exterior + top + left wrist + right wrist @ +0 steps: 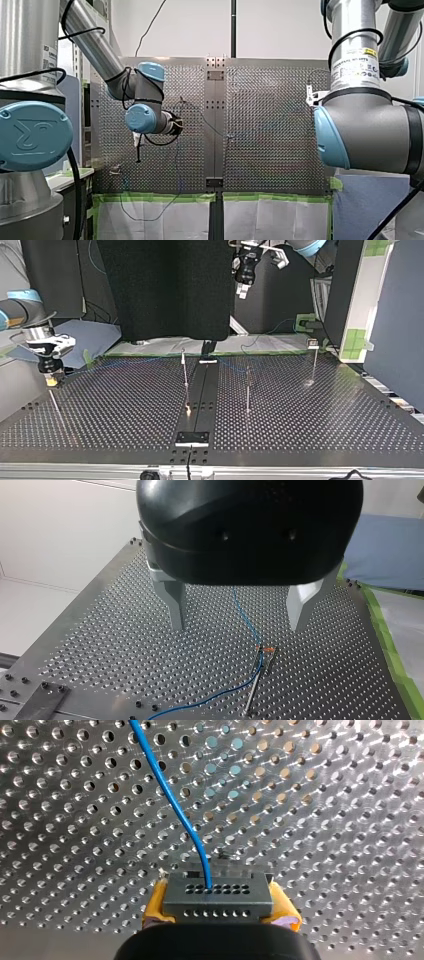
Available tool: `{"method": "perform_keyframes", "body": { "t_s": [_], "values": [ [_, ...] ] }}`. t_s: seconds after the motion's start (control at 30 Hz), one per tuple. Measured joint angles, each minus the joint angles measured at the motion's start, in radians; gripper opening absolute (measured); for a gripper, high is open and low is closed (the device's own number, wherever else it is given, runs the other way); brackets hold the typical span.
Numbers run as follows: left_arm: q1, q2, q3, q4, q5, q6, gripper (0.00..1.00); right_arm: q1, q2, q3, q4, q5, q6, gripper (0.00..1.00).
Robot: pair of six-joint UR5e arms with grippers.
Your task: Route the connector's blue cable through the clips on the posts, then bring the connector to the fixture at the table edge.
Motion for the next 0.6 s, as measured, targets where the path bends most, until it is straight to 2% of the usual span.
{"method": "perform_keyframes", "body": {
  "t_s": [0.2, 0.6],
  "values": [
    [0.002, 0.0, 0.0, 0.0, 0.0, 0.0, 1.0, 0.003, 0.02, -0.004, -0.001, 0.008, -0.003, 0.0],
    [0.009, 0.0, 0.0, -0.002, 0.0, 0.0, 1.0, 0.005, 0.025, -0.015, -0.002, 0.009, -0.009, 0.0]
  ]
}}
